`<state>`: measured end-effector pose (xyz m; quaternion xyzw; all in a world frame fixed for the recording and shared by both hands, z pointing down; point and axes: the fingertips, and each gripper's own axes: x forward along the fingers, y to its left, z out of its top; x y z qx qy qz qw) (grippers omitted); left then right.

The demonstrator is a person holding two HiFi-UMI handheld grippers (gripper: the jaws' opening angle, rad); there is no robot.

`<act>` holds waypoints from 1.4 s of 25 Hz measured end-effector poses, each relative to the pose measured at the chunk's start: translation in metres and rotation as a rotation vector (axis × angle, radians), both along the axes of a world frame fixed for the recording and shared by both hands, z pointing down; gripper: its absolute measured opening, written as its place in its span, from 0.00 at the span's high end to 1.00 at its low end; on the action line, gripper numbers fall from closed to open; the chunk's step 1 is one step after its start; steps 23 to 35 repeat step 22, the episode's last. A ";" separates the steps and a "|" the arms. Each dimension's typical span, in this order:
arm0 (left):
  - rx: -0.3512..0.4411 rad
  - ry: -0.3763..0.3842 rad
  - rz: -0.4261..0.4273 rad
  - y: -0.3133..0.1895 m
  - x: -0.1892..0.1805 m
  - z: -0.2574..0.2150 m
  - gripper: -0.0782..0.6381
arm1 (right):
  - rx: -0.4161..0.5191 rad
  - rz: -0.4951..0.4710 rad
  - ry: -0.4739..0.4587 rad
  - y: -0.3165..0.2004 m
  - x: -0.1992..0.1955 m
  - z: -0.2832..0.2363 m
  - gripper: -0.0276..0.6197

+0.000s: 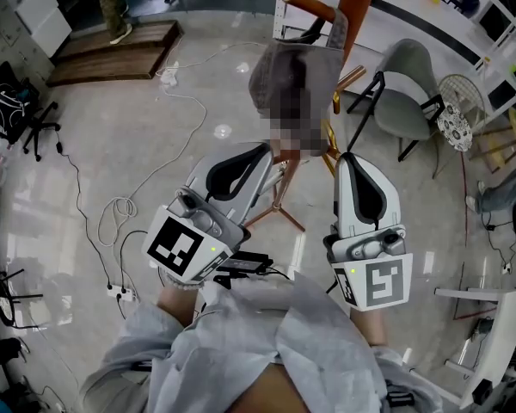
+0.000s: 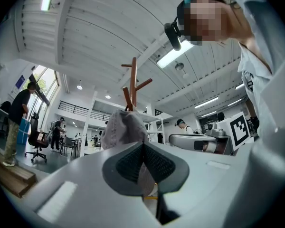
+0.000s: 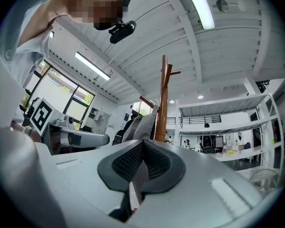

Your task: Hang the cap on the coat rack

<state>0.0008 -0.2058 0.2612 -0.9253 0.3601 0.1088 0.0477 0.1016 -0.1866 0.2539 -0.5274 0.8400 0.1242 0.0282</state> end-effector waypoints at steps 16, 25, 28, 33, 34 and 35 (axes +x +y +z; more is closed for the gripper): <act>-0.004 -0.019 -0.006 -0.008 0.001 0.006 0.89 | -0.016 0.021 0.008 -0.010 0.002 0.006 0.95; -0.007 -0.015 -0.014 -0.009 -0.002 0.005 0.89 | -0.020 0.004 0.000 -0.010 -0.001 0.005 0.95; -0.007 -0.015 -0.014 -0.009 -0.002 0.005 0.89 | -0.020 0.004 0.000 -0.010 -0.001 0.005 0.95; -0.007 -0.015 -0.014 -0.009 -0.002 0.005 0.89 | -0.020 0.004 0.000 -0.010 -0.001 0.005 0.95; -0.007 -0.015 -0.014 -0.009 -0.002 0.005 0.89 | -0.020 0.004 0.000 -0.010 -0.001 0.005 0.95; -0.007 -0.015 -0.014 -0.009 -0.002 0.005 0.89 | -0.020 0.004 0.000 -0.010 -0.001 0.005 0.95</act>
